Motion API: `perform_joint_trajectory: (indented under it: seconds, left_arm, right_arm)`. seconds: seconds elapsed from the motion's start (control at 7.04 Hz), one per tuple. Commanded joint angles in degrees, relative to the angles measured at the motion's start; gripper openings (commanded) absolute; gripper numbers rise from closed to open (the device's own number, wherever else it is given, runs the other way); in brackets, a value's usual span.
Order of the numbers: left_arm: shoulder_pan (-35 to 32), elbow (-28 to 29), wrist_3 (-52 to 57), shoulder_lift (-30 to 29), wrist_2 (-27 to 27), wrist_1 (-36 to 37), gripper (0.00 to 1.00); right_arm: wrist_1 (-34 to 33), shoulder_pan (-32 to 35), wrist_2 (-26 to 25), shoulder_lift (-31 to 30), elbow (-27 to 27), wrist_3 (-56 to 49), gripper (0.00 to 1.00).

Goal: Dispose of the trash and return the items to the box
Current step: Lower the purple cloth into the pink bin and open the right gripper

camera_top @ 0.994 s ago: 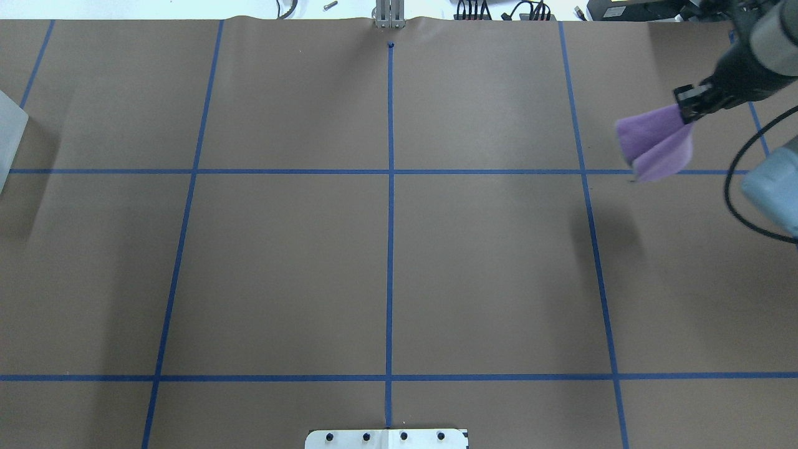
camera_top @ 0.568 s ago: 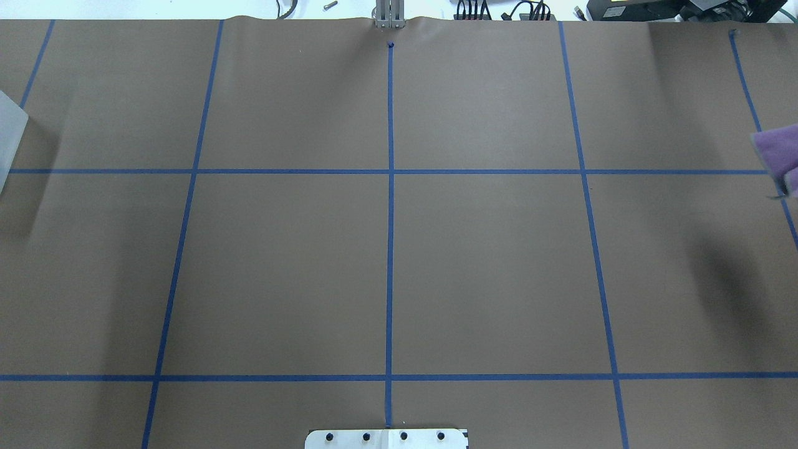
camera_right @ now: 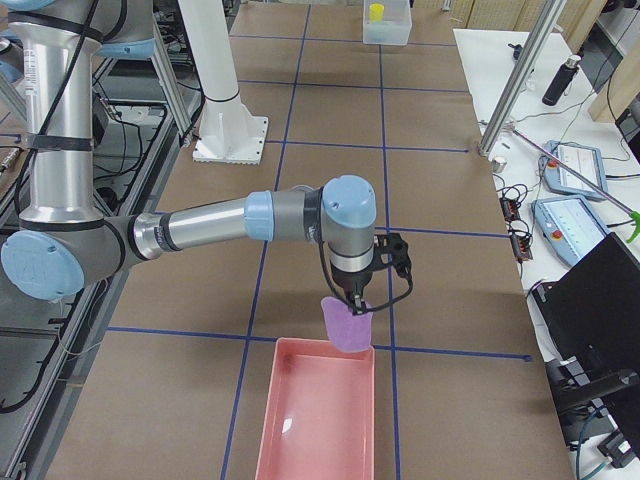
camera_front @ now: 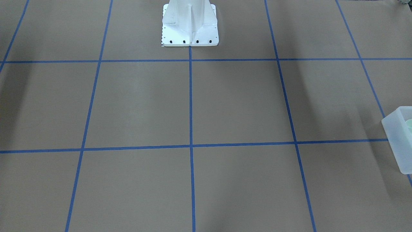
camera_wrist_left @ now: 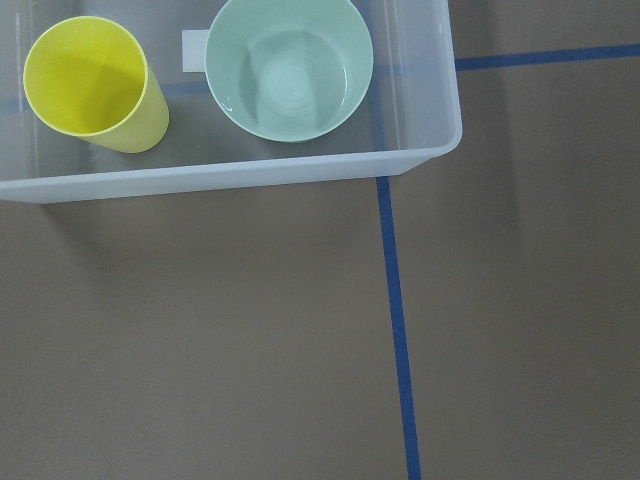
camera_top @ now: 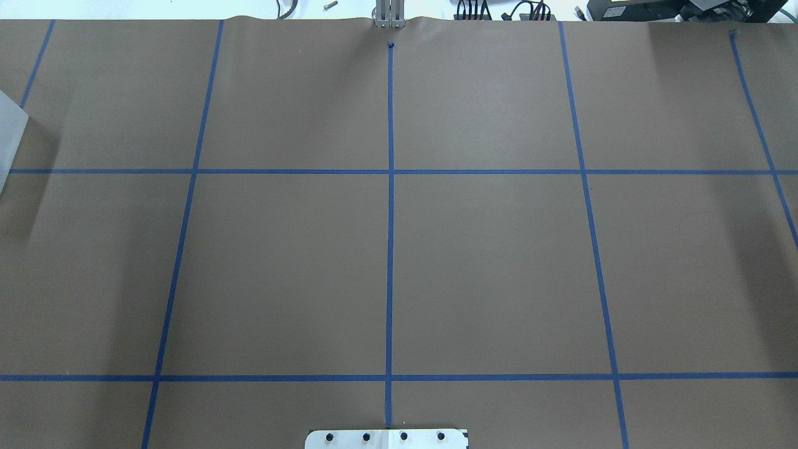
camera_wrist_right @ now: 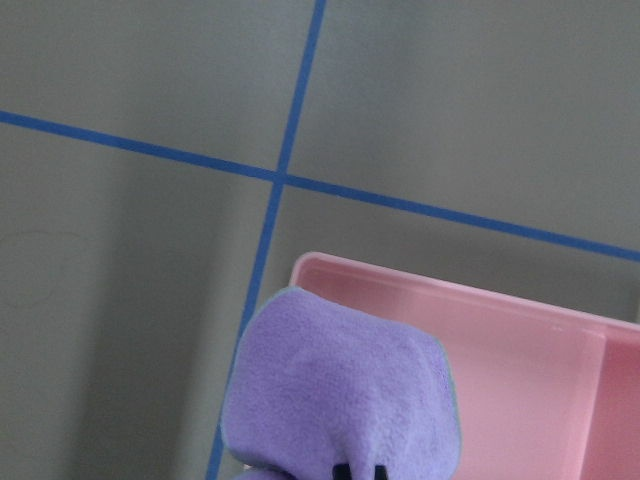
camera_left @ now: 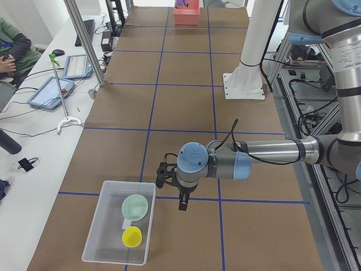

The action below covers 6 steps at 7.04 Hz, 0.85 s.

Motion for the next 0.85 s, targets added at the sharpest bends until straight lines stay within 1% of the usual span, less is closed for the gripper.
perform_joint_trajectory:
  seconds: [0.0, 0.14, 0.28, 0.43, 0.57, 0.71]
  left_arm:
    - [0.0, -0.4, 0.0, -0.1, 0.0, 0.0, 0.98]
    - [-0.1, -0.3, 0.0, -0.1, 0.0, 0.0, 0.98]
    - [-0.1, -0.3, 0.0, 0.1, 0.0, 0.0, 0.98]
    - [-0.1, -0.2, 0.0, 0.2, 0.0, 0.0, 0.98]
    - [-0.1, -0.2, 0.0, 0.3, 0.0, 0.0, 0.98]
    - [-0.1, -0.1, 0.0, 0.4, 0.0, 0.0, 0.98]
  right_arm:
    - [8.4, 1.9, 0.1, -3.7, -8.3, -2.0, 0.0]
    - [15.4, 1.9, 0.3, -4.0, -13.1, -0.5, 0.0]
    - [18.8, 1.5, 1.2, -3.8, -14.3, 4.9, 0.04]
    - [20.9, -0.4, 4.2, -3.3, -13.9, 10.6, 0.36]
    - [22.7, -2.0, 5.7, -3.1, -13.5, 11.7, 0.95]
    - [22.3, -2.0, 7.9, -2.6, -10.1, 12.0, 1.0]
